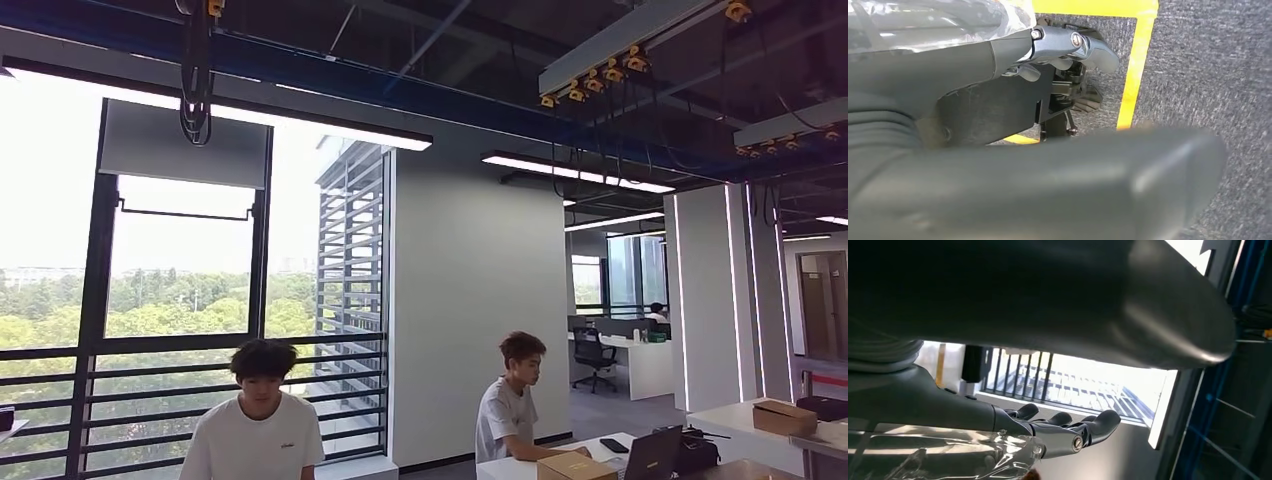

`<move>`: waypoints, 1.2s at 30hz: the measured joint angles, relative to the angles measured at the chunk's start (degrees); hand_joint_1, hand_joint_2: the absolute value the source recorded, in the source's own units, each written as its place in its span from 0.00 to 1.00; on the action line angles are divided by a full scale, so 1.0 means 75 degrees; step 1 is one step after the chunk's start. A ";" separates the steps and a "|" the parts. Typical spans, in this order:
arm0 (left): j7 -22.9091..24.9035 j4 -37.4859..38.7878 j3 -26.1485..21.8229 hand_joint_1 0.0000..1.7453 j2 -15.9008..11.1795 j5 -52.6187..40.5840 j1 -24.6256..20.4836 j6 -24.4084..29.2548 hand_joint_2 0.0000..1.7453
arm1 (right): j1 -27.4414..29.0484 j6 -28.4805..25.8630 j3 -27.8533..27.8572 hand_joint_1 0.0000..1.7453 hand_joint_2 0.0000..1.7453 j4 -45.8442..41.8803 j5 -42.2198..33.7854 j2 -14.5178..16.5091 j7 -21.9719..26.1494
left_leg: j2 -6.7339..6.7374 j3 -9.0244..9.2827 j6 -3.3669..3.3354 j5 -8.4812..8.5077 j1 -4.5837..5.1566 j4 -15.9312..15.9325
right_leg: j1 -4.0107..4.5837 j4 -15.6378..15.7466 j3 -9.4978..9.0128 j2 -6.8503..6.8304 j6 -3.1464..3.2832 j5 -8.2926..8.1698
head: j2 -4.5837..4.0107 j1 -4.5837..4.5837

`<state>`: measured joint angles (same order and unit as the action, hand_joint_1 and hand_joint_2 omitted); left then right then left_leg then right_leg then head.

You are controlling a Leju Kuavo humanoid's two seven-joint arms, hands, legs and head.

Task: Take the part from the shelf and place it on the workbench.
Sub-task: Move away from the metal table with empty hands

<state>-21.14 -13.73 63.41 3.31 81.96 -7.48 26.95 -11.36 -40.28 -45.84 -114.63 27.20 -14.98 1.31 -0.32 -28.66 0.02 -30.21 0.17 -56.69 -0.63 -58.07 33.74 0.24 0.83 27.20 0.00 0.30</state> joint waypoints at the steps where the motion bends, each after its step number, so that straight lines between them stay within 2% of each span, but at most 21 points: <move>1: -0.0020 0.0004 -0.0036 0.00 0.0005 0.0001 0.0009 0.0020 0.00 | 0.0091 0.0000 0.0027 0.00 0.00 -0.0193 0.0013 -0.0005 0.0092 | 0.0001 0.0002 0.0000 -0.0001 0.0000 0.0000 | 0.0000 0.0000 -0.0002 0.0001 0.0000 0.0000 | 0.0000 0.0000; 7: -0.0107 0.0012 -0.0181 0.00 0.0021 -0.0010 0.0046 0.0106 0.00 | 0.0512 0.0002 0.0191 0.00 0.00 -0.0933 -0.0045 -0.0007 0.0474 | 0.0002 0.0007 -0.0001 -0.0001 0.0000 0.0002 | 0.0000 0.0001 -0.0009 0.0000 -0.0001 0.0001 | 0.0000 0.0004; 16: -0.0102 0.0012 -0.0273 0.00 0.0028 -0.0076 0.0066 0.0119 0.00 | 0.0721 0.0013 0.0306 0.00 0.00 -0.1197 -0.0366 0.0008 0.0652 | 0.0001 0.0010 -0.0019 -0.0009 0.0023 -0.0012 | -0.0027 0.0008 -0.0016 -0.0001 -0.0028 -0.0016 | 0.0000 0.0007; 20: -0.0066 0.0012 -0.0292 0.00 0.0028 -0.0093 0.0070 0.0122 0.00 | 0.0753 0.0017 0.0347 0.00 0.00 -0.1199 -0.0549 0.0042 0.0779 | 0.0001 0.0003 -0.0066 -0.0021 0.0047 -0.0043 | -0.0049 0.0009 -0.0020 -0.0001 -0.0066 -0.0025 | 0.0000 0.0011; 24: -0.0029 0.0011 -0.0317 0.00 0.0031 -0.0093 0.0075 0.0132 0.00 | 0.0763 0.0020 0.0379 0.00 0.00 -0.1202 -0.0719 0.0084 0.0853 | 0.0004 0.0008 -0.0170 0.0045 0.0057 -0.0007 | -0.0074 0.0050 -0.0044 0.0002 -0.0164 -0.0064 | 0.0000 0.0018; 26: -0.0024 0.0009 -0.0329 0.00 0.0039 -0.0093 0.0078 0.0133 0.00 | 0.0760 0.0020 0.0396 0.00 0.00 -0.1206 -0.0778 0.0099 0.0876 | 0.0017 0.0033 -0.0228 0.0164 0.0003 0.0111 | -0.0061 -0.0090 0.0006 0.0004 -0.0227 0.0097 | 0.0000 0.0006; 27: -0.0020 0.0009 -0.0335 0.00 0.0042 -0.0093 0.0079 0.0131 0.00 | 0.0761 0.0020 0.0402 0.00 0.00 -0.1207 -0.0808 0.0101 0.0894 | 0.0025 0.0030 -0.0246 0.0211 -0.0029 0.0163 | -0.0058 -0.0365 0.0115 0.0005 -0.0254 0.0315 | 0.0000 -0.0006; 29: -0.0011 0.0009 -0.0345 0.00 0.0042 -0.0093 0.0085 0.0129 0.00 | 0.0766 0.0020 0.0412 0.00 0.00 -0.1204 -0.0871 0.0106 0.0932 | 0.0036 -0.0023 -0.0261 0.0249 -0.0045 0.0168 | -0.0077 -0.1299 0.0481 0.0002 -0.0309 0.0853 | 0.0000 -0.0032; 30: -0.0007 0.0009 -0.0350 0.00 0.0042 -0.0093 0.0088 0.0128 0.00 | 0.0772 0.0020 0.0417 0.00 0.00 -0.1201 -0.0896 0.0106 0.0946 | 0.0040 -0.0050 -0.0254 0.0259 -0.0051 0.0158 | -0.0090 -0.1725 0.0635 0.0001 -0.0335 0.1015 | 0.0000 -0.0039; 31: -0.0006 0.0009 -0.0354 0.00 0.0042 -0.0093 0.0090 0.0128 0.00 | 0.0776 0.0020 0.0423 0.00 0.00 -0.1197 -0.0919 0.0106 0.0958 | 0.0043 -0.0072 -0.0244 0.0267 -0.0060 0.0142 | -0.0100 -0.1937 0.0686 -0.0002 -0.0361 0.1034 | 0.0000 -0.0046; 32: -0.0006 0.0008 -0.0358 0.00 0.0042 -0.0093 0.0090 0.0128 0.00 | 0.0778 0.0020 0.0430 0.00 0.00 -0.1194 -0.0937 0.0106 0.0969 | 0.0044 -0.0092 -0.0226 0.0269 -0.0077 0.0120 | -0.0111 -0.1857 0.0600 -0.0006 -0.0382 0.0909 | 0.0000 -0.0050; 33: -0.0006 0.0007 -0.0363 0.00 0.0042 -0.0093 0.0091 0.0128 0.00 | 0.0780 0.0020 0.0438 0.00 0.00 -0.1192 -0.0963 0.0106 0.0980 | 0.0044 -0.0110 -0.0201 0.0264 -0.0100 0.0086 | -0.0122 -0.1495 0.0380 -0.0012 -0.0403 0.0680 | 0.0000 -0.0055; 34: -0.0006 0.0007 -0.0369 0.00 0.0041 -0.0093 0.0091 0.0130 0.00 | 0.0781 0.0020 0.0446 0.00 0.00 -0.1189 -0.0989 0.0107 0.0991 | 0.0042 -0.0132 -0.0163 0.0250 -0.0118 0.0040 | -0.0138 -0.0964 0.0086 -0.0020 -0.0423 0.0468 | 0.0000 -0.0060; 36: -0.0006 0.0006 -0.0379 0.00 0.0038 -0.0093 0.0093 0.0140 0.00 | 0.0793 0.0020 0.0458 0.00 0.00 -0.1186 -0.1038 0.0116 0.1020 | 0.0031 -0.0188 -0.0055 0.0226 -0.0122 -0.0051 | -0.0130 -0.0167 -0.0353 0.0003 -0.0377 0.0239 | 0.0000 -0.0065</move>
<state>-21.18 -13.68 60.57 3.60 81.26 -6.78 28.00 -5.42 -40.13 -42.41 -123.53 19.41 -14.11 8.96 -0.09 -30.07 -0.40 -28.52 -0.75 -57.07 -1.60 -59.32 31.09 0.26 -2.00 29.00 0.00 -0.19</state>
